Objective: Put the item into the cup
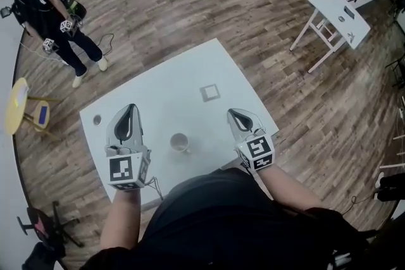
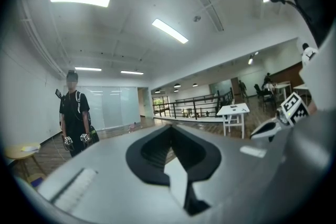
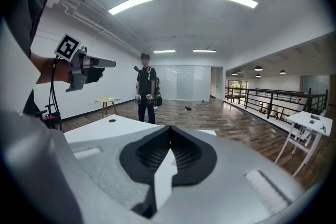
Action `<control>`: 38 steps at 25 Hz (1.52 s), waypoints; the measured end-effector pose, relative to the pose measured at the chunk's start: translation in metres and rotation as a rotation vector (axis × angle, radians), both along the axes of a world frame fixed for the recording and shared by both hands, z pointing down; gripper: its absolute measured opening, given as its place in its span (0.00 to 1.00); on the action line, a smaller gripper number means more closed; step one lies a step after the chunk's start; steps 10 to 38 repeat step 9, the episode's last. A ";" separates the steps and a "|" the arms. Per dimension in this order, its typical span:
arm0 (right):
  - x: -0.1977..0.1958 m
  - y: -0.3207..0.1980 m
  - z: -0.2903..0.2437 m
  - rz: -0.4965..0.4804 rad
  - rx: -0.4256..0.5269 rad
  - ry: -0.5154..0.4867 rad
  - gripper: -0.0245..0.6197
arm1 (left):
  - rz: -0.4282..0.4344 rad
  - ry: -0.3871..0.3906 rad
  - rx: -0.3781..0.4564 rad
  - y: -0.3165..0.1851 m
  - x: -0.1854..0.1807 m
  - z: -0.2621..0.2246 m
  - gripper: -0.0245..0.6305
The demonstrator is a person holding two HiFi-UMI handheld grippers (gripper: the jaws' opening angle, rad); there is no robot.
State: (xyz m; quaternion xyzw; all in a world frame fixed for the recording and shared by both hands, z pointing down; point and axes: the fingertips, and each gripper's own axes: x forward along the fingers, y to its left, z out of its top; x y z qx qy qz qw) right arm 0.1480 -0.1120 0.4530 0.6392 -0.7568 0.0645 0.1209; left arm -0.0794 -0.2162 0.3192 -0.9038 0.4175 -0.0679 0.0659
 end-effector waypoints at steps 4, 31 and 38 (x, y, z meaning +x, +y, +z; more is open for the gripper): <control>0.000 0.000 0.002 -0.011 -0.003 0.006 0.04 | 0.009 -0.002 -0.029 0.001 0.004 -0.003 0.05; 0.003 -0.004 0.004 -0.011 -0.007 0.008 0.04 | -0.027 0.008 -0.019 -0.004 -0.005 0.007 0.05; 0.003 -0.004 0.004 -0.011 -0.007 0.008 0.04 | -0.027 0.008 -0.019 -0.004 -0.005 0.007 0.05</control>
